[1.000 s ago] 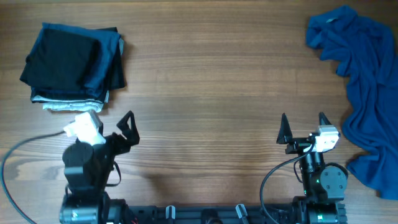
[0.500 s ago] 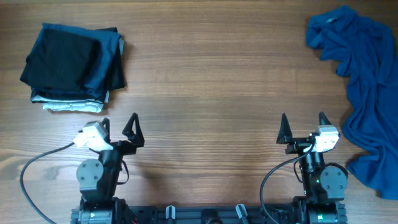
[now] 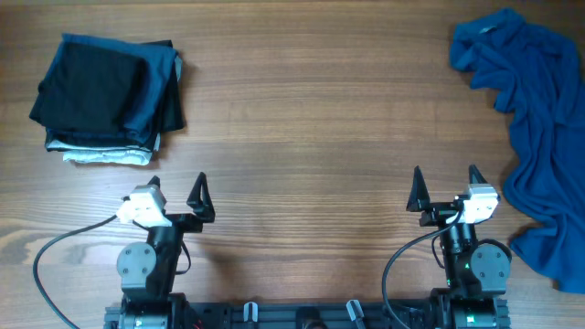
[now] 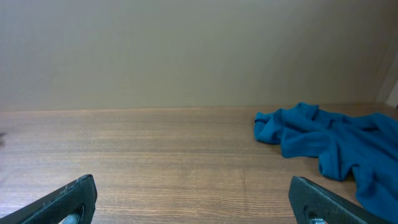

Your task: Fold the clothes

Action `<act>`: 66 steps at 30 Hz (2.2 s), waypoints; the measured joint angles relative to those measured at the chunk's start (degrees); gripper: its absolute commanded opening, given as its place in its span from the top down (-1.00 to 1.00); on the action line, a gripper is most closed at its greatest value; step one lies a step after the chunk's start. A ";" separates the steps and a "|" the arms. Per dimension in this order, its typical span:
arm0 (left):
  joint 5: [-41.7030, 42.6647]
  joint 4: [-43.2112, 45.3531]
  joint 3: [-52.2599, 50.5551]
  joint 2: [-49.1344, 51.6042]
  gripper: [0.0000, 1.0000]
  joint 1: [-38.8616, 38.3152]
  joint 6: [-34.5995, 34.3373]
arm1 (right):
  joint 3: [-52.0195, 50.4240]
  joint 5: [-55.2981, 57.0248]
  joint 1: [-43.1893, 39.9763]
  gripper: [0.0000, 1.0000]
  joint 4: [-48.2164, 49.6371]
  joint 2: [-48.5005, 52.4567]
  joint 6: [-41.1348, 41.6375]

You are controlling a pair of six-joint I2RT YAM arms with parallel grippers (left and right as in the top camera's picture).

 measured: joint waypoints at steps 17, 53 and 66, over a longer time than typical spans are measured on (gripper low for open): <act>-6.54 -0.35 0.00 -1.73 -1.00 -1.14 16.02 | 0.00 0.00 0.00 -0.98 0.00 0.00 0.00; -7.67 -0.33 0.00 -1.88 -0.99 -1.14 16.11 | 0.00 0.00 0.00 -0.99 0.00 0.00 0.00; -7.67 -0.33 0.00 -1.88 -1.00 -1.14 16.11 | 0.00 0.00 0.00 -0.99 0.00 0.00 0.00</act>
